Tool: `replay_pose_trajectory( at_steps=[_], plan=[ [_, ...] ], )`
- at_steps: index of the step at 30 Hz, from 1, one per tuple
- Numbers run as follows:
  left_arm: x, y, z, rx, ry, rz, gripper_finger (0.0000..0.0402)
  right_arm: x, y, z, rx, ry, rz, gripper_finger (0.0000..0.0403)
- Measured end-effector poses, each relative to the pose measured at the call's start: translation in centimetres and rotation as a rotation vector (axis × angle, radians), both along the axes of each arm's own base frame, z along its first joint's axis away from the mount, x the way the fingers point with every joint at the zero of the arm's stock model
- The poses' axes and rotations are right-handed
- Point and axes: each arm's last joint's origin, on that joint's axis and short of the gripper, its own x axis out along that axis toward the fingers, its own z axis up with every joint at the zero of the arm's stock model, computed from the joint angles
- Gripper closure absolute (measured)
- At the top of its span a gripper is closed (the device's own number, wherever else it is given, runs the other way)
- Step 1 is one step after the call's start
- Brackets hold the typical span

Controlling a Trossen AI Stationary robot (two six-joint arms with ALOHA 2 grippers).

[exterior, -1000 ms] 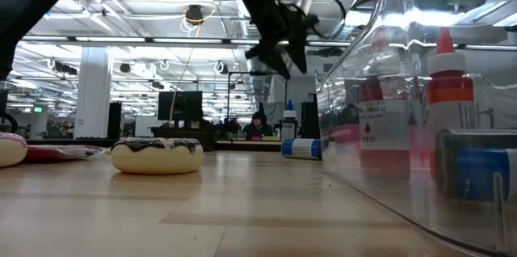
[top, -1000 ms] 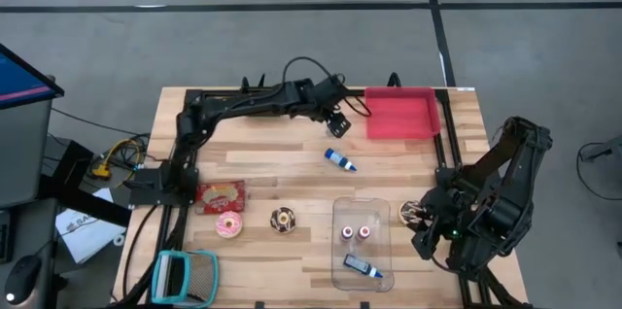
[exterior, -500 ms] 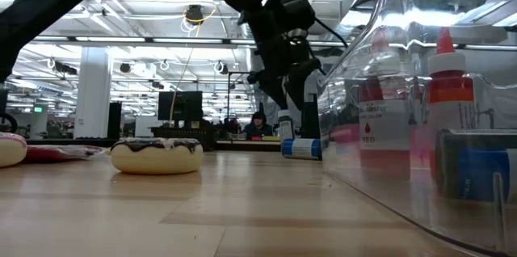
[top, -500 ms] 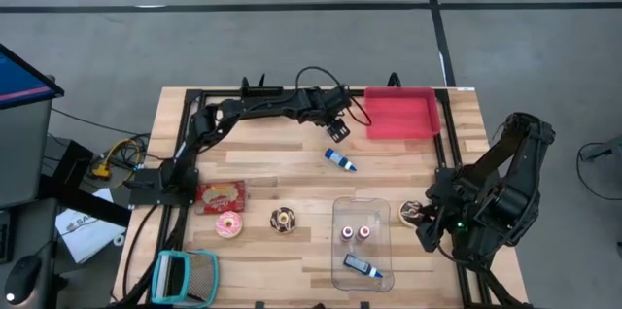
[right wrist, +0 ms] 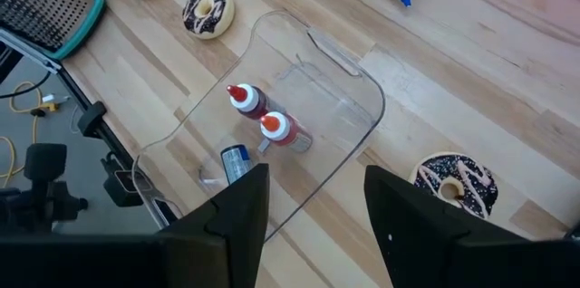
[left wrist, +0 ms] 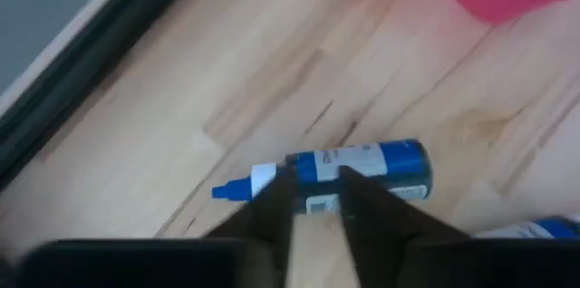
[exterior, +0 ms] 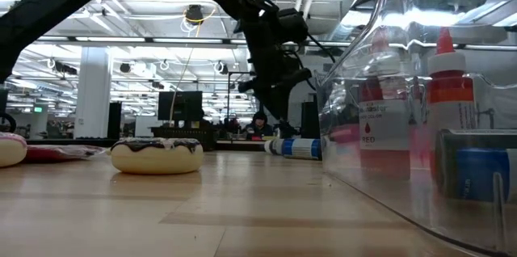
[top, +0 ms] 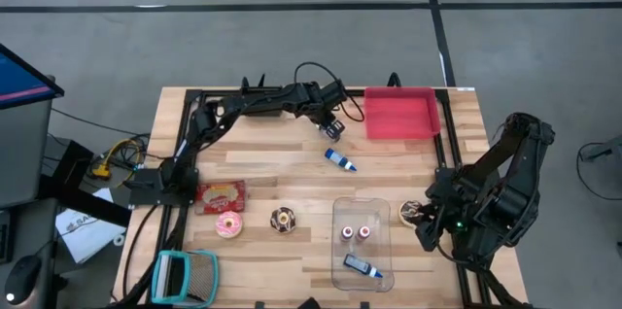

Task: Pick & Place Food Item
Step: Put the top blue food coloring bottle into the transparent bin

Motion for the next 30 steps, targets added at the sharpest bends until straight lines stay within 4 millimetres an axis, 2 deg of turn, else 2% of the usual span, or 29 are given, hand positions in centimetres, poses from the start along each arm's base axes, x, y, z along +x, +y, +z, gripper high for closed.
replay_pose_trajectory(
  at_steps=[2, 5, 9, 12, 16, 21, 23, 30],
  plan=[
    [0.1, -0.2, 0.0, -0.02, -0.002, -0.054, 0.0384, 0.0, 0.0, 0.0, 0.0, 0.0, -0.001, 0.0228],
    [0.3, -0.6, 0.0, -0.011, 0.014, -0.2, 0.0381, 0.0, 0.0, 0.0, 0.002, -0.002, -0.001, 0.0228],
    [0.3, -1.6, -0.2, 0.051, 0.11, -0.472, 0.0333, -0.1, 0.2, 0.0, 0.01, -0.008, 0.008, 0.0228],
    [0.1, -2.2, -0.3, 0.114, 0.207, -0.7, 0.0281, -0.1, 0.4, 0.0, 0.018, -0.012, 0.013, 0.0228],
    [0.1, -2.3, -0.3, 0.184, 0.271, -0.883, 0.0208, -0.1, 0.4, 0.0, 0.024, -0.016, 0.014, 0.0228],
    [0.4, -1.7, -0.4, 0.259, 0.271, -0.979, 0.0155, -0.1, 0.4, 0.1, 0.022, -0.019, 0.013, 0.0228],
    [0.4, -1.3, -0.7, 0.254, 0.268, -0.984, 0.015, -0.1, 0.4, 0.1, 0.022, -0.019, 0.013, 0.0228],
    [0.6, -0.2, -3.9, 0.204, 0.319, -1.022, 0.0154, -0.1, 0.4, 0.0, 0.022, -0.015, 0.015, 0.0228]
  ],
)
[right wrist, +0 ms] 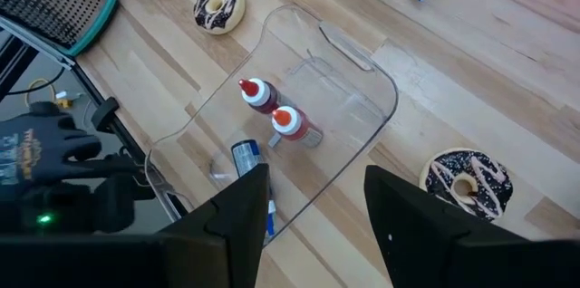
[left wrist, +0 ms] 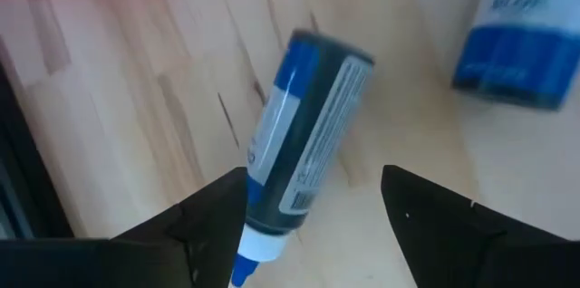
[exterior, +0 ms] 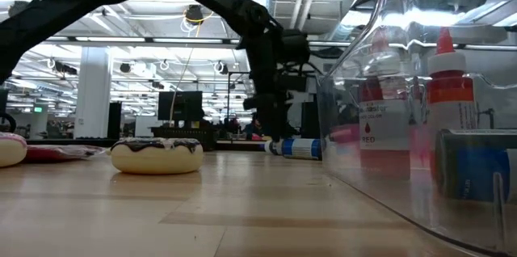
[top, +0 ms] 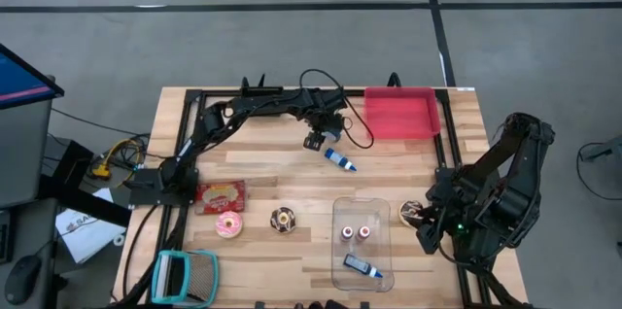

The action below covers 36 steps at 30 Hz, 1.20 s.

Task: Pick & Place Food Item
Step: Put the top blue food coloring bottle into the transparent bin

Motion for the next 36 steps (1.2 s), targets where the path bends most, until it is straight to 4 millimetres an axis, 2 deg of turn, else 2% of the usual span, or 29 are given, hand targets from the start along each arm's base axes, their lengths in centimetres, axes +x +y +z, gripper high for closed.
replay_pose_trajectory(
  at_steps=[6, 14, 36],
  plan=[
    [0.4, 0.5, -0.4, 0.047, -0.02, -0.046, 0.0154, 0.0, 0.0, 0.0, -0.006, 0.005, 0.003, 0.0228],
    [0.0, 1.5, -0.5, 0.038, -0.02, -0.054, 0.0156, -0.1, -0.1, 0.0, -0.01, 0.01, 0.001, 0.0228],
    [0.6, 1.1, -0.3, -0.004, -0.093, -0.03, 0.0162, 0.2, 0.3, 0.1, 0.033, -0.018, 0.001, 0.0228]
  ],
)
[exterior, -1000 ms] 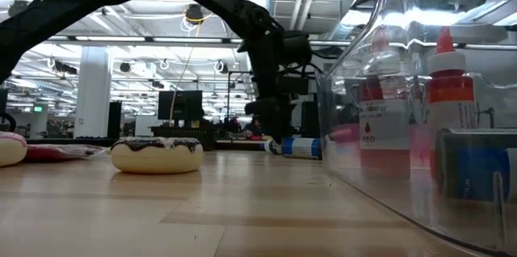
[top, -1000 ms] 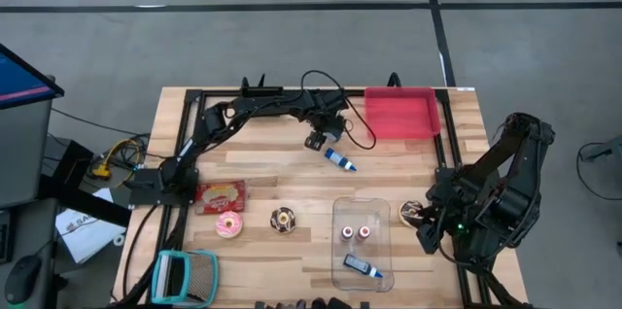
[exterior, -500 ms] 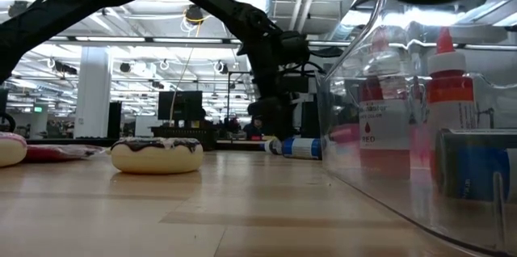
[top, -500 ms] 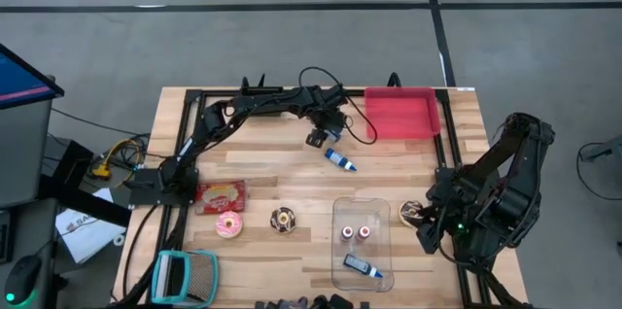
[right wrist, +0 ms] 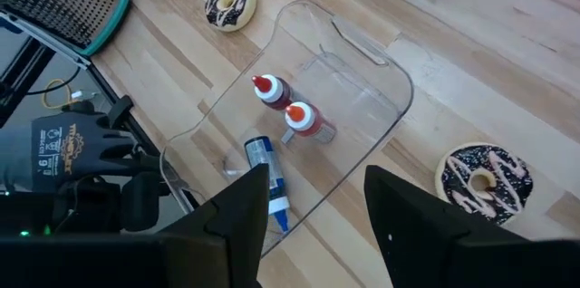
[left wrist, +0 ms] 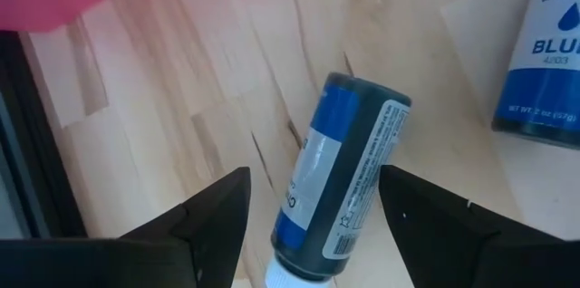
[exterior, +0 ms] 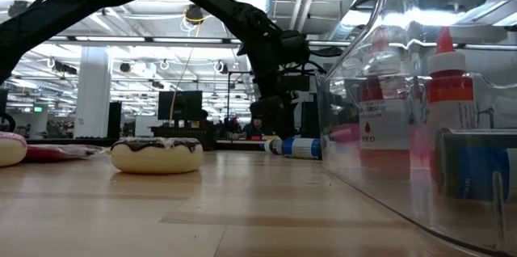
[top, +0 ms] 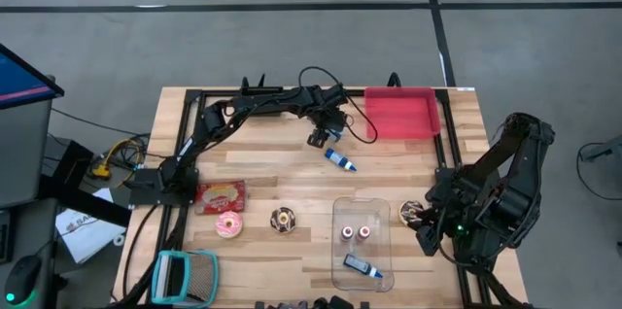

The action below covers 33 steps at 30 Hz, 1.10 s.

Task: Pick & Place Food Item
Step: Put the top blue food coloring bottle into the transparent bin

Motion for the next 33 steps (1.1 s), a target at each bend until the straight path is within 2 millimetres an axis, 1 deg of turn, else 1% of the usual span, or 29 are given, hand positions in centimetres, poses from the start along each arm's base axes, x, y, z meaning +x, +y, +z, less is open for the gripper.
replay_pose_trajectory(
  at_steps=[10, 14, 20, 24, 26, 29, 33],
  plan=[
    [0.1, -1.6, -0.2, -0.023, 0.047, -0.006, 0.0167, 0.2, 0.2, 0.1, 0.025, -0.02, 0.0, 0.0228],
    [0.0, -2.2, -0.2, 0.004, 0.085, -0.003, 0.0167, 0.3, 0.4, 0.1, 0.037, -0.032, 0.005, 0.0228],
    [-0.5, -2.0, 0.0, -0.014, 0.122, 0.052, 0.0167, -0.1, 1.0, 0.1, 0.046, -0.043, 0.023, 0.0228],
    [-0.9, -1.7, 0.1, -0.058, 0.128, 0.092, 0.0167, 0.2, 1.3, -0.3, 0.034, -0.035, 0.022, 0.0228],
    [-1.5, -1.9, 0.5, -0.091, 0.161, 0.104, 0.0167, 0.2, 1.3, -0.3, 0.033, -0.034, 0.021, 0.0228],
    [-1.8, -2.6, 1.4, -0.127, 0.161, 0.092, 0.0167, 0.2, 1.4, -0.3, 0.035, -0.037, 0.021, 0.0228],
    [-1.5, -3.0, 3.3, -0.13, 0.073, 0.075, 0.0167, 0.3, 1.4, -0.3, 0.03, -0.047, 0.018, 0.0228]
  ],
)
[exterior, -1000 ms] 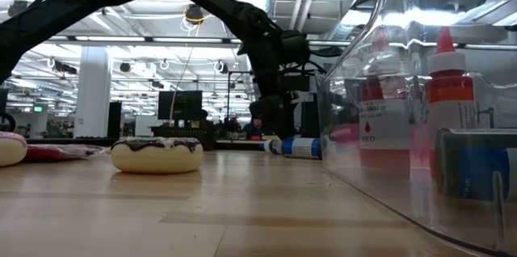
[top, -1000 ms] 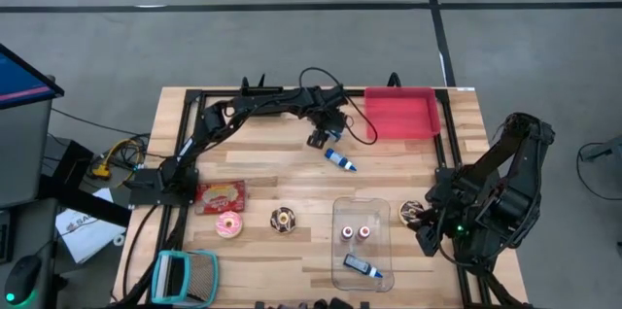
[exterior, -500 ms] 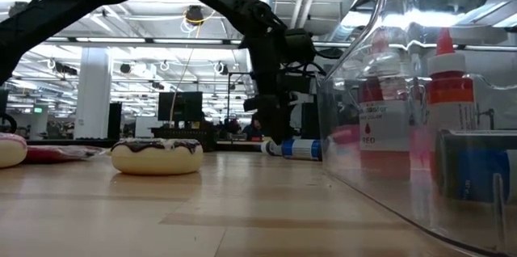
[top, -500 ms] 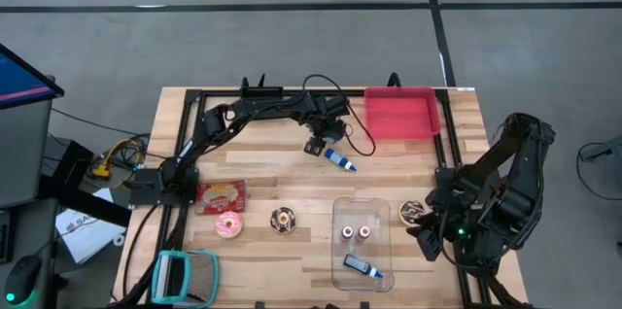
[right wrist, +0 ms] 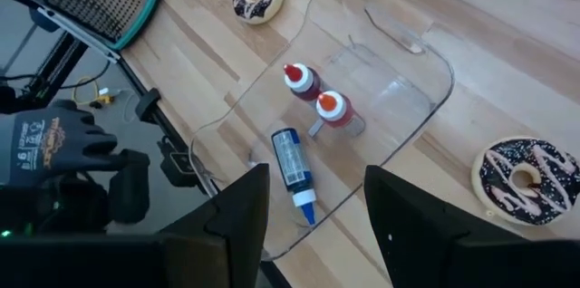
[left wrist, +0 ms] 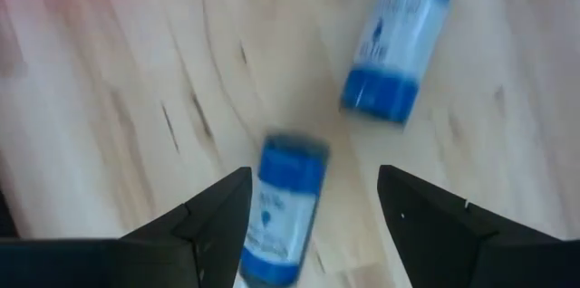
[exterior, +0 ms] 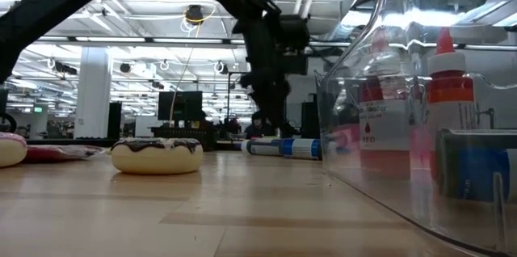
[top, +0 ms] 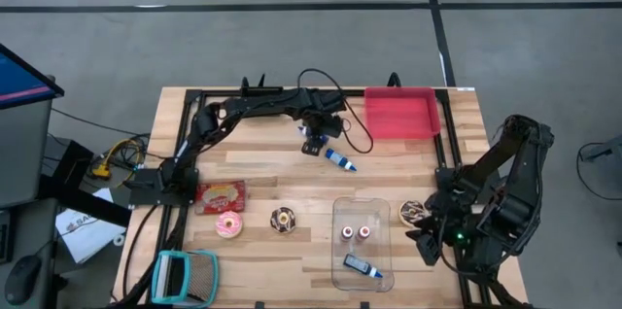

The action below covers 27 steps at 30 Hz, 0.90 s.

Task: Pick & Place Food Item
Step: Put the top blue food coloring bottle into the transparent bin

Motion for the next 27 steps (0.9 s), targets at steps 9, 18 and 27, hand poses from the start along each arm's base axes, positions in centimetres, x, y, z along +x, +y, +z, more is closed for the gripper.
replay_pose_trajectory(
  at_steps=[9, 18, 27],
  plan=[
    [-0.7, 0.7, -2.1, -0.031, 0.035, -0.025, 0.0165, -0.2, 0.1, 0.0, -0.004, -0.002, 0.007, 0.0228],
    [-1.6, 2.0, -3.9, 0.013, 0.059, -0.004, 0.0169, -0.3, 0.1, 0.0, -0.009, 0.005, 0.006, 0.0228],
    [-1.6, 0.6, -4.1, -0.001, 0.114, -0.002, 0.0186, -0.5, 0.2, 0.0, -0.004, 0.004, 0.007, 0.0228]
  ],
)
